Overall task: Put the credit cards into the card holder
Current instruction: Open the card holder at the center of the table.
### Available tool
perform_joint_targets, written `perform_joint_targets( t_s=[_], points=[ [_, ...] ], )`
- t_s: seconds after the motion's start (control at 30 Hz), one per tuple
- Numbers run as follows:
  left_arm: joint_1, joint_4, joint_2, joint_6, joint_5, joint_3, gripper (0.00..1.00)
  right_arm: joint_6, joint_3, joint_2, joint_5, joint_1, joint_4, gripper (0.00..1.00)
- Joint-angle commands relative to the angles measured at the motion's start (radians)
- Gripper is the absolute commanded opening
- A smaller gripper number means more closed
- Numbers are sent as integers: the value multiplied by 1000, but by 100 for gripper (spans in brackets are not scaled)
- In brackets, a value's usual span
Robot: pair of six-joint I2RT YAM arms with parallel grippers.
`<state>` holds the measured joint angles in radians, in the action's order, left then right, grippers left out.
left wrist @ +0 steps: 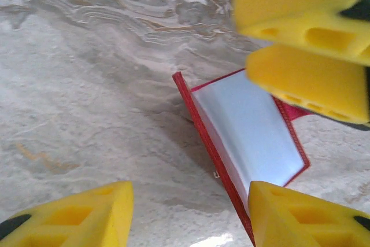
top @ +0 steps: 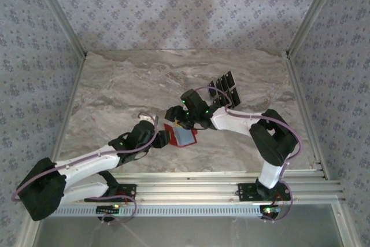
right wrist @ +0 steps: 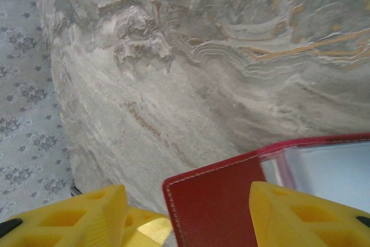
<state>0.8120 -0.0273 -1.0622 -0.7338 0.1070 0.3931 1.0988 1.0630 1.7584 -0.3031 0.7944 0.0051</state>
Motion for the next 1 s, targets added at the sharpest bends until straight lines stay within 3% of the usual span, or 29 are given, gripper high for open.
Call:
perform_joint_targets(
  t_s=[0.0,0.63,0.97],
  points=[
    [2,36,18,9,75,-14,54,-19,-39,-18,13,-15,-33,60],
    [-135,-39,-280,127,25,48,50,-85,-166,-29,84,-43,-60,59],
    [-147,-51,-366,169,-3,117,51,-434,-20,-58,192,-19,-316,57]
  ],
)
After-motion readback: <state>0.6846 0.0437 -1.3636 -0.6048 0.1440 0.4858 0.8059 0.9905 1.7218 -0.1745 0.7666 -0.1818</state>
